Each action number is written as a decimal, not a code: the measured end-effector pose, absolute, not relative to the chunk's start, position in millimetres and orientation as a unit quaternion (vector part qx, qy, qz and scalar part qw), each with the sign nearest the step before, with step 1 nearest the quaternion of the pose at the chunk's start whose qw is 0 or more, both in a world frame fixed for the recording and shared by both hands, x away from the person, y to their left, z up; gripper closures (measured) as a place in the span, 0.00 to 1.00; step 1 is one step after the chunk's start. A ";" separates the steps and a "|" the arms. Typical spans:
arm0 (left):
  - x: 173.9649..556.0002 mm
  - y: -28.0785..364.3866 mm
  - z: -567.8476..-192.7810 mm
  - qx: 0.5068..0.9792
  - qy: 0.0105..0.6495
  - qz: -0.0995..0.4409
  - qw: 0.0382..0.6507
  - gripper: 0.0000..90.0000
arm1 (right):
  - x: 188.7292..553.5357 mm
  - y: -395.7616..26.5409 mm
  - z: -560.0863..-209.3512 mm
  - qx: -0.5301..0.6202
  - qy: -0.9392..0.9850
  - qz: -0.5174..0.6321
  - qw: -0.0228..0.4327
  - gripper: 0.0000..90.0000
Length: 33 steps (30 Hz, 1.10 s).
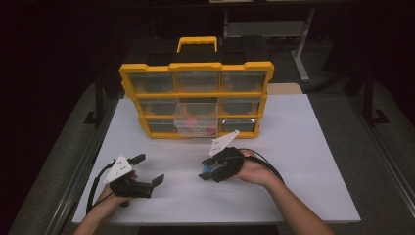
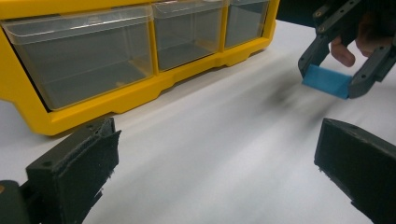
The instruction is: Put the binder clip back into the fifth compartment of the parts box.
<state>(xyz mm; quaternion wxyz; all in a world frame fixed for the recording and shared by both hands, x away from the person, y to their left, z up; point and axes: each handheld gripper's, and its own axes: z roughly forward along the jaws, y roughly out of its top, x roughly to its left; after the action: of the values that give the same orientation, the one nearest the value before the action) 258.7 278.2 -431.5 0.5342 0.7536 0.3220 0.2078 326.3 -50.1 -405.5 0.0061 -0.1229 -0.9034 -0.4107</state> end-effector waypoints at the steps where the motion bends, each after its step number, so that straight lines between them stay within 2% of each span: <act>1: 258.6 278.2 -431.4 0.753 0.322 0.208 0.535 0.00 | 327.0 -52.3 -404.6 -0.126 -0.903 -0.411 0.007 0.54; 33: 259.5 278.3 -432.8 0.751 0.328 0.206 0.536 0.00 | 351.0 -107.1 -377.1 -0.182 -0.885 -0.428 -0.007 0.54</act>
<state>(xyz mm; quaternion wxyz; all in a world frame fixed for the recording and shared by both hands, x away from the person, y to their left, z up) 259.5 278.3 -432.8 0.5356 0.7508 0.3275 0.2056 351.0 -107.1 -377.1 -0.0070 -0.1817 -0.8853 -0.4279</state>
